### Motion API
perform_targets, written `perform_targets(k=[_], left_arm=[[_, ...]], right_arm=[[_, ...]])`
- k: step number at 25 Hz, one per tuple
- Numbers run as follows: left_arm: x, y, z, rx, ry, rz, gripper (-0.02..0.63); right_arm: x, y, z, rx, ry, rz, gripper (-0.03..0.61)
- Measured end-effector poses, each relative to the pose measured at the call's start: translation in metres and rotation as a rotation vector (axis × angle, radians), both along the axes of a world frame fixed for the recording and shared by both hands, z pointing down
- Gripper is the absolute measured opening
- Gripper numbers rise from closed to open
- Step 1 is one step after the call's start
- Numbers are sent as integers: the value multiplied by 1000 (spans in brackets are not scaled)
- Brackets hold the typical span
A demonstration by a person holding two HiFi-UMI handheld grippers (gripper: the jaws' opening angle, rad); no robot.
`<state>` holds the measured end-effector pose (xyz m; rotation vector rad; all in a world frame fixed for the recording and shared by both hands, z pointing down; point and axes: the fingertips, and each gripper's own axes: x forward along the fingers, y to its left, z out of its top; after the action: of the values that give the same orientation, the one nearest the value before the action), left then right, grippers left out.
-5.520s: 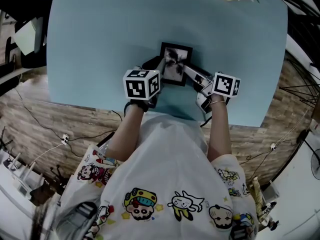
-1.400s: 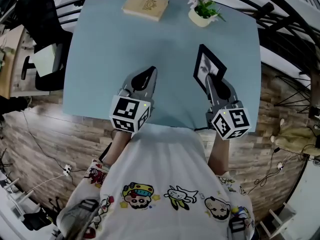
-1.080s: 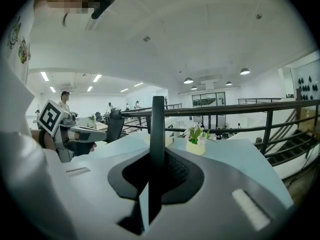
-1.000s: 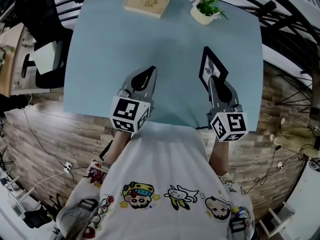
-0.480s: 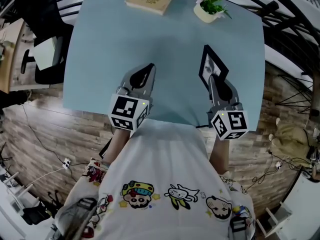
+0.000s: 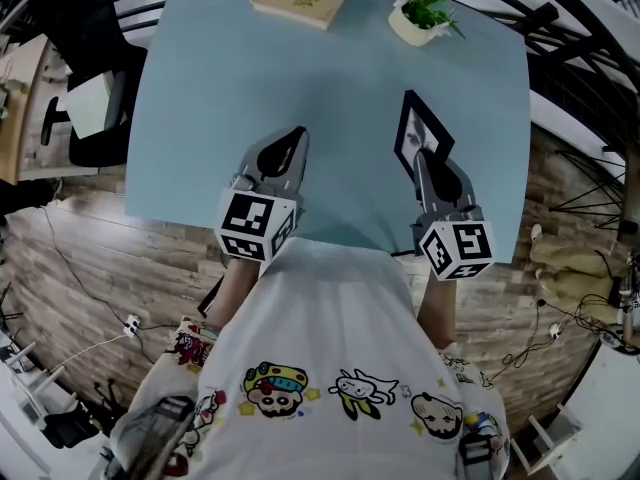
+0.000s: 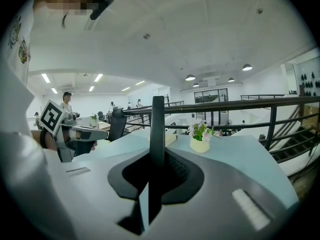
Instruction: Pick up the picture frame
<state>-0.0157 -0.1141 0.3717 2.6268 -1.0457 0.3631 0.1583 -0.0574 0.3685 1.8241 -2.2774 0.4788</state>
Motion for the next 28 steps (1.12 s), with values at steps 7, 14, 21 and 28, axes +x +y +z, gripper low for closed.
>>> perform_targets(k=[7,14,21,28], left_arm=[[-3,0,2,-4,1,-7,-2],[-5,0,2,-6,2,-11,-2],[-6,-1,3,-10,3,-11,-2],[-8,-4,6,-15,7,-15,-2]], right_arm=[[-4,0,3,-12,6,-11,43],[-7,0,5,-19,-1,-19,43],[-9,-2,5,-24,-3,-26,43],[-9,-5,6,-27,-4,-19,43]])
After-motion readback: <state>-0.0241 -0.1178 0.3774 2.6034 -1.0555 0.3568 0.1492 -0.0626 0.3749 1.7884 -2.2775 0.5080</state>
